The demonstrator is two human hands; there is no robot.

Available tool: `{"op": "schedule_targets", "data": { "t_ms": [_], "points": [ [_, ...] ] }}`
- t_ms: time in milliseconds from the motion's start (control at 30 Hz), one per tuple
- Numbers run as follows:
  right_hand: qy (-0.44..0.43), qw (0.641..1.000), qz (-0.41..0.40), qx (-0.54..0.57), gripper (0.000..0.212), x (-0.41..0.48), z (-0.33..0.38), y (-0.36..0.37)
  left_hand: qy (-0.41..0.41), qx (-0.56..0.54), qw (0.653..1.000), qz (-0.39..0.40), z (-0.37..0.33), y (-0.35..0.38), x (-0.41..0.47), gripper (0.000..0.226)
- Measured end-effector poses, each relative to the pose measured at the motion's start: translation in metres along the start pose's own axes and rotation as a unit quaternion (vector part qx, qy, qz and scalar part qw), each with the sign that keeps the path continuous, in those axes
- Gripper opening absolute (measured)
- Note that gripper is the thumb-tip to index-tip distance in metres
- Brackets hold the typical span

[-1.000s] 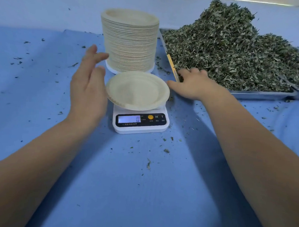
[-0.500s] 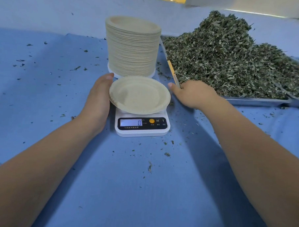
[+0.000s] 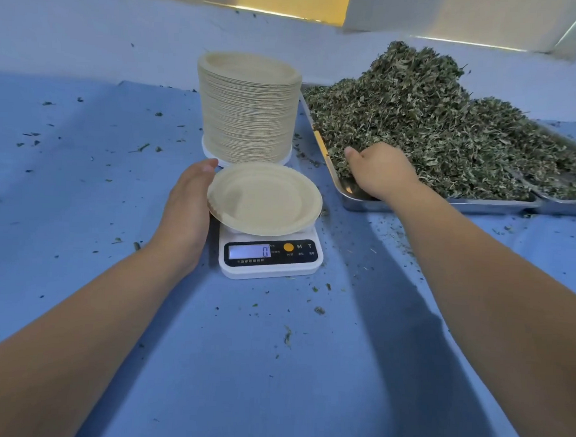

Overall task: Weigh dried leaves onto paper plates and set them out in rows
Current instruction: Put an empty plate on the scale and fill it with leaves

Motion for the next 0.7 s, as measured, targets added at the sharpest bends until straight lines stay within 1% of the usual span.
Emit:
{"op": "schedule_targets", "data": {
  "t_ms": [100,167,233,267,367,433,500,600,667,700],
  "points": [
    [-0.046,0.997,-0.055,0.017,0.063,-0.008,0.038,-0.013,0.007,0.005,1.0,-0.013,-0.001,-0.001,-0.004,0.057],
    [-0.086,0.991,-0.065,0.078,0.061,-0.016,0.071,-0.017,0.007,-0.001,1.0,-0.023,-0.002,-0.002,-0.005,0.057],
    [-0.135,0.979,-0.054,0.146,0.057,-0.029,0.106,-0.018,0.012,0.001,1.0,-0.016,-0.003,-0.002,-0.005,0.06],
    [-0.16,0.974,-0.042,0.157,0.055,-0.037,0.122,-0.016,0.017,0.001,1.0,-0.009,-0.003,-0.001,-0.004,0.063],
    [-0.218,0.969,0.02,0.117,0.049,-0.06,0.156,0.0,0.021,-0.009,1.0,-0.019,-0.004,-0.003,-0.004,0.06],
    [-0.229,0.966,0.079,0.09,0.043,-0.07,0.164,0.013,0.02,-0.007,1.0,-0.012,-0.004,-0.002,-0.004,0.057],
    [-0.229,0.963,0.108,0.096,0.039,-0.074,0.163,0.017,0.023,-0.006,1.0,-0.009,-0.004,0.0,-0.005,0.055],
    [-0.215,0.964,0.072,0.142,0.041,-0.067,0.15,0.0,0.028,0.002,0.999,-0.033,-0.004,-0.003,-0.006,0.052],
    [-0.192,0.963,0.06,0.178,0.044,-0.059,0.136,-0.007,0.037,0.015,0.999,-0.028,-0.005,-0.001,-0.007,0.051],
    [-0.18,0.963,0.058,0.194,0.042,-0.055,0.128,-0.009,0.04,0.021,0.999,-0.026,-0.006,0.0,-0.007,0.05]
  ]
}}
Point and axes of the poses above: each hand's wrist, its own x-axis towards the middle knuckle, its own y-axis out of the palm, z = x × y, the point moved 6 cm from there along x, towards the middle knuckle, and after that the axes turned 3 degrees about -y, right-handed, at the moved point
